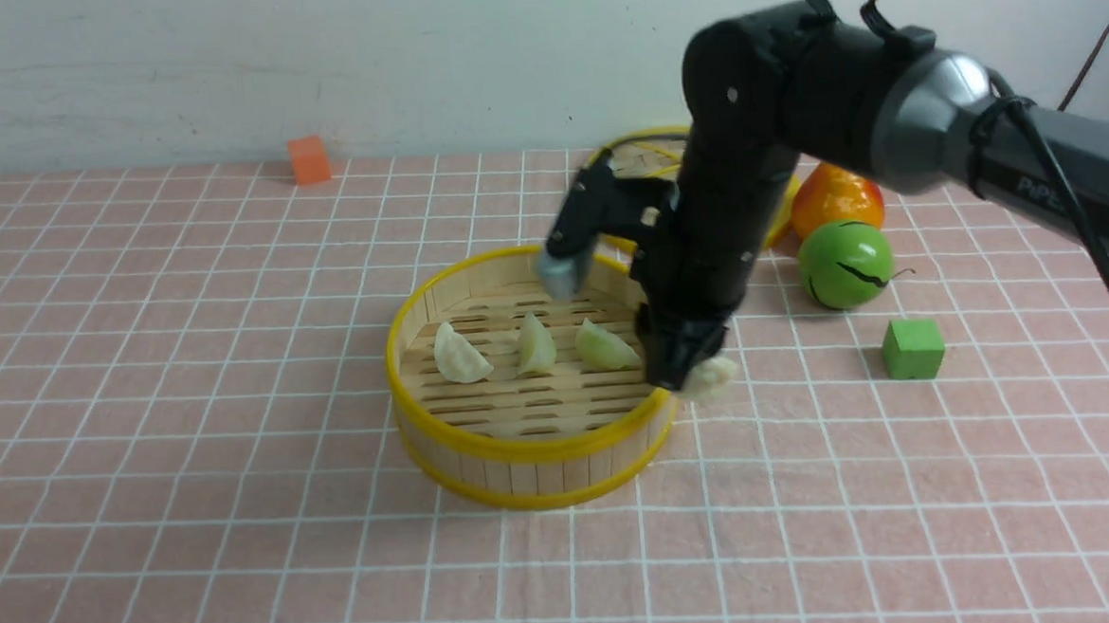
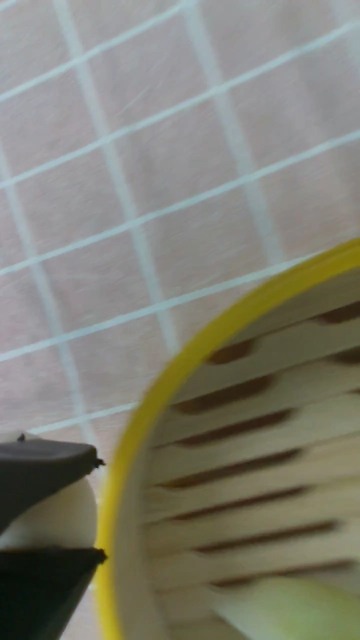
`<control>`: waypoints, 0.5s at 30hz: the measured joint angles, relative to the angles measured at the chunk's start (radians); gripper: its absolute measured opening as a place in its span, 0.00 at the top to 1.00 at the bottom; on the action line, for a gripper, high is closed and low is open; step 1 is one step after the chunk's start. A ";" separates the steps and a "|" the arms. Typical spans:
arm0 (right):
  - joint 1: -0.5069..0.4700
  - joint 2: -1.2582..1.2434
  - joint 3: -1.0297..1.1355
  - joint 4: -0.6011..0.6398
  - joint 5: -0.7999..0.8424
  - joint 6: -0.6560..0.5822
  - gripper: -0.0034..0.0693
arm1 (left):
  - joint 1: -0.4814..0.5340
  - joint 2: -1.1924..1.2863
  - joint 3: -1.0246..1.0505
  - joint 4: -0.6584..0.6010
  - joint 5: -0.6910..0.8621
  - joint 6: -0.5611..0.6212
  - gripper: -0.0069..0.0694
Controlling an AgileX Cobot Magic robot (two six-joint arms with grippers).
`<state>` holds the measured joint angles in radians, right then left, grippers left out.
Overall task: Put the dumplings into the steamer on the table with the pink tablecloth.
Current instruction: 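Place the dumpling in the bamboo steamer basket with the right gripper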
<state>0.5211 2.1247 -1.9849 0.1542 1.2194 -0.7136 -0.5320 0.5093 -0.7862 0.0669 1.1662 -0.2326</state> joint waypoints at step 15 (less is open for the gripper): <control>0.147 0.169 -0.067 -0.035 -0.243 0.117 0.68 | 0.000 0.000 0.000 0.000 0.000 0.000 0.93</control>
<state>0.6676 2.2939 -2.0519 0.1192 0.9767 -0.5968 -0.5320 0.5093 -0.7862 0.0669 1.1662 -0.2326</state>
